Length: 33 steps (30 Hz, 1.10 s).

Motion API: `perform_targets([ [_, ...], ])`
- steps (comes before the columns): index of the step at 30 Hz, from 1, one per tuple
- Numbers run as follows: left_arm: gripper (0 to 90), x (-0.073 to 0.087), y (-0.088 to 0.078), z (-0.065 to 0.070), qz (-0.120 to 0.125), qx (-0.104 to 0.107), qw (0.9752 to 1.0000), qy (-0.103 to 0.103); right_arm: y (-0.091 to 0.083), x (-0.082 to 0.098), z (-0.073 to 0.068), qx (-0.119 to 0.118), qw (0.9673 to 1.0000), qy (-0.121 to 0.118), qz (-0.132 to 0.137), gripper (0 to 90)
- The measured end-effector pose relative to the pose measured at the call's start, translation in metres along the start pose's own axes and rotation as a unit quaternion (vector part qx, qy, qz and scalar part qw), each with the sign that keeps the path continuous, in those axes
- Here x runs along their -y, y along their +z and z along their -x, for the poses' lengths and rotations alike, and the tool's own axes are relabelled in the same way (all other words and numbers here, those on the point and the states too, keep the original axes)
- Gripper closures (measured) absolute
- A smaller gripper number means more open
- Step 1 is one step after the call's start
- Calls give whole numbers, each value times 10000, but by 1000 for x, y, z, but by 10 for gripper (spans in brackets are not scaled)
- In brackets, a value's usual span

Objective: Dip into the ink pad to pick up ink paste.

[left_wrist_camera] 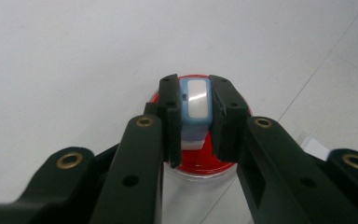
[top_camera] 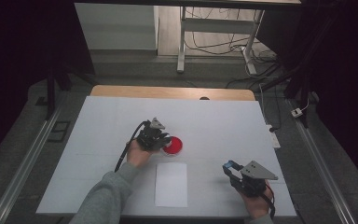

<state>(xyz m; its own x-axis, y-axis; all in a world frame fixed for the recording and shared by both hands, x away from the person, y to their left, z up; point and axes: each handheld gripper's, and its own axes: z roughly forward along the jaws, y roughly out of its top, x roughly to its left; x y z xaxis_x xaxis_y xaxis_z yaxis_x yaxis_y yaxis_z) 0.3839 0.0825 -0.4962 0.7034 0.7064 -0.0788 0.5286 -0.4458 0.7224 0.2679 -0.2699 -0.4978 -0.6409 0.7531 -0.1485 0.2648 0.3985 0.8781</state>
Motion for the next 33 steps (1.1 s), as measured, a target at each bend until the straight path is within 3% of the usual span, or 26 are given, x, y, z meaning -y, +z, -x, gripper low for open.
perform_targets([
  [33,762,1,4,1,-115,-25,9999,-9,0,0,-1,0,10000,10,7,650],
])
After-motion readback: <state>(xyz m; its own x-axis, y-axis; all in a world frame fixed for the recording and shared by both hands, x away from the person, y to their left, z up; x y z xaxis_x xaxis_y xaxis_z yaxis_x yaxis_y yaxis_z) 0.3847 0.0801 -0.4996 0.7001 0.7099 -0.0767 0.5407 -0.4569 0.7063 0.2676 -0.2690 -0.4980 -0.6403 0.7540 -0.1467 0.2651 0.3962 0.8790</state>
